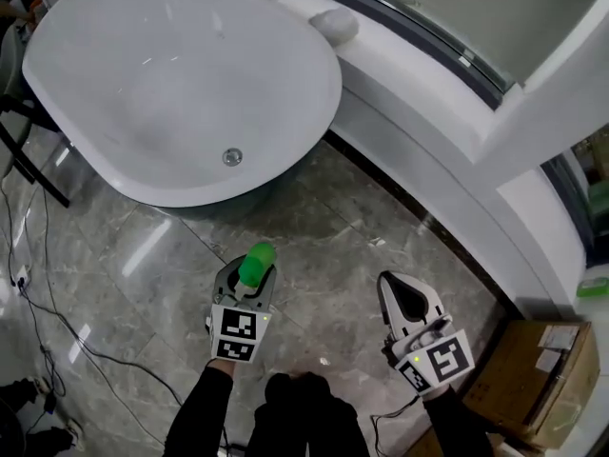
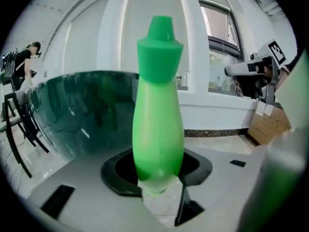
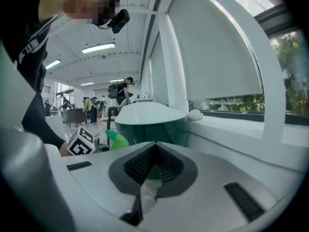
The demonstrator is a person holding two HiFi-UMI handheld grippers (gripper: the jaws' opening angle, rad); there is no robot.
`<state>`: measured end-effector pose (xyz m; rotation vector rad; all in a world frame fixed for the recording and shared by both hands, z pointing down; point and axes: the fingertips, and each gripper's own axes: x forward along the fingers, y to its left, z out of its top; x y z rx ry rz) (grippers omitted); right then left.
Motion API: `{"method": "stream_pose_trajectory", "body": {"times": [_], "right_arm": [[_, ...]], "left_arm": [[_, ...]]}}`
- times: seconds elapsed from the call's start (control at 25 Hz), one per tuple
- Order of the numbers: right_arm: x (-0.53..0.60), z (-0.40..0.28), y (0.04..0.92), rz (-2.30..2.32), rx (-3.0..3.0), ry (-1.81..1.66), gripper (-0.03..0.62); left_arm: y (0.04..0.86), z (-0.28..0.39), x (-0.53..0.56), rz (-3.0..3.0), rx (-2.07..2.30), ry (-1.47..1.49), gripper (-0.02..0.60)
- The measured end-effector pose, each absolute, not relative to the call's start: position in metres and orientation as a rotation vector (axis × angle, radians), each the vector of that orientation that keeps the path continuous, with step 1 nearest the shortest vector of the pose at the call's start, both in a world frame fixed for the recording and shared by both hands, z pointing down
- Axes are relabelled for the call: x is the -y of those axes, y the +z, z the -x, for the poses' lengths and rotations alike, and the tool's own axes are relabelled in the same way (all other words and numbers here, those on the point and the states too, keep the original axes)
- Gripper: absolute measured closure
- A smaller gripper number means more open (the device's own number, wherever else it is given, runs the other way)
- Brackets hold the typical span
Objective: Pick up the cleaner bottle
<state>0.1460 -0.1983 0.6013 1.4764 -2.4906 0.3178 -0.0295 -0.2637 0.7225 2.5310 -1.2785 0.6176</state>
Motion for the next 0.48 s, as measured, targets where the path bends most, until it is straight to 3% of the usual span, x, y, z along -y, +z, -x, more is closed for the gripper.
{"method": "stream_pose_trajectory", "body": {"times": [0.48], "right_arm": [[0.177,-0.134,0.453,-1.48,2.493,0.348,0.592]], "left_arm": [[0.561,0.033,0.252,-2.543,1.278,0.621,0.394]]}}
